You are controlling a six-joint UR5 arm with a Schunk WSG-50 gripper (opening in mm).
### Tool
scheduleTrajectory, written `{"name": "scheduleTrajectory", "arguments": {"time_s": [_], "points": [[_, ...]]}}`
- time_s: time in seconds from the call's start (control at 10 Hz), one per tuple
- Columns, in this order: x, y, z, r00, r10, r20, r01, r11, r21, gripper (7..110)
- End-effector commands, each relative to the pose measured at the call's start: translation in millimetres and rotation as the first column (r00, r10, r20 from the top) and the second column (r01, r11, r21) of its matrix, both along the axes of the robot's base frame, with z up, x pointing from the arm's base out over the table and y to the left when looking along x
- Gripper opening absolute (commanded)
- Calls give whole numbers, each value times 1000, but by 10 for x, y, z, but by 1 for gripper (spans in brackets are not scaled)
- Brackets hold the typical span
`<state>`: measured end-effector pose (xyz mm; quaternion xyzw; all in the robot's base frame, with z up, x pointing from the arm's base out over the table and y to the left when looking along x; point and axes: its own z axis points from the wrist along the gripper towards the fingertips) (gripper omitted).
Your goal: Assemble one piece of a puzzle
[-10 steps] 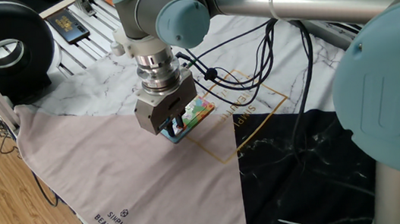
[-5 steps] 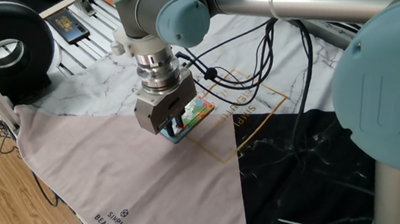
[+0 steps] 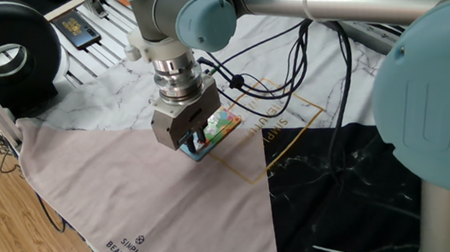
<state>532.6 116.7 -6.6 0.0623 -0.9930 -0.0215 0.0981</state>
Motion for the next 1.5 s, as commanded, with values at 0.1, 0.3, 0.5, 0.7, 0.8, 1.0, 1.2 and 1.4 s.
{"name": "scheduleTrajectory", "arguments": {"time_s": [0.1, 0.3, 0.5, 0.7, 0.8, 1.0, 1.2, 1.4], "points": [[8, 20, 13, 1000, 9, -2, -9, 1000, 18, 44], [1, 34, 16, 1000, 7, -5, -7, 1000, 23, 44], [3, 42, 22, 1000, 4, -5, -4, 1000, 26, 44], [-5, 38, 27, 1000, 0, -10, 0, 1000, 25, 44], [-2, 49, 27, 1000, -4, -10, 5, 1000, 29, 44], [-14, 70, 31, 1000, -16, -17, 17, 999, 32, 44], [-18, 88, 33, 999, -31, -21, 31, 999, 35, 44], [-25, 82, 32, 999, -33, -26, 34, 999, 31, 44]]}}
